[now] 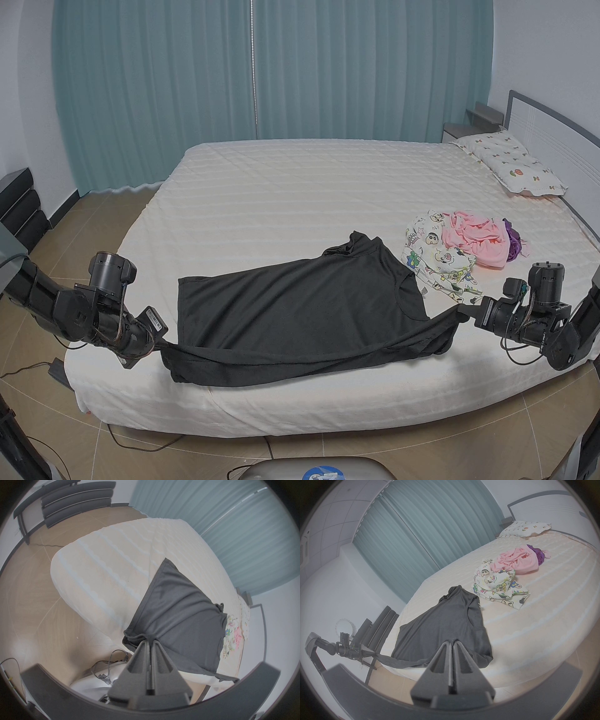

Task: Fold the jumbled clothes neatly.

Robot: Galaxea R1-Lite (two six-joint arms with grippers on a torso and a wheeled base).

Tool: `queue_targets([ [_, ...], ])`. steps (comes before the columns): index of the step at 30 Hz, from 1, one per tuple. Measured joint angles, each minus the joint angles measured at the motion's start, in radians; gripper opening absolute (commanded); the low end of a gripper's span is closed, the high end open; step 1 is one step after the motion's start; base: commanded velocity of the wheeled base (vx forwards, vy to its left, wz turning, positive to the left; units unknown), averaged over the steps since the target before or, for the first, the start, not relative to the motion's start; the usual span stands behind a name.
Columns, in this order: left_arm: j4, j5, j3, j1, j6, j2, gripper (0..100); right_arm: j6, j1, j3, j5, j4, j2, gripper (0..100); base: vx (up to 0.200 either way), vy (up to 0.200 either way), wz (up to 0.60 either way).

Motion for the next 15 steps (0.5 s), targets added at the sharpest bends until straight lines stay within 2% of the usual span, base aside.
queue_targets([
  [10, 0.003, -0.005, 0.006, 0.013, -0.087, -0.071, 0, 0.002, 0.0, 0.001, 0.0, -0.003, -0.017, 0, 0.0, 0.0, 0.0],
  [15, 0.003, -0.005, 0.013, 0.02, -0.1, -0.08, 0, 0.002, 0.0, -0.003, -0.001, 0.0, -0.027, 0, 0.0, 0.0, 0.0],
])
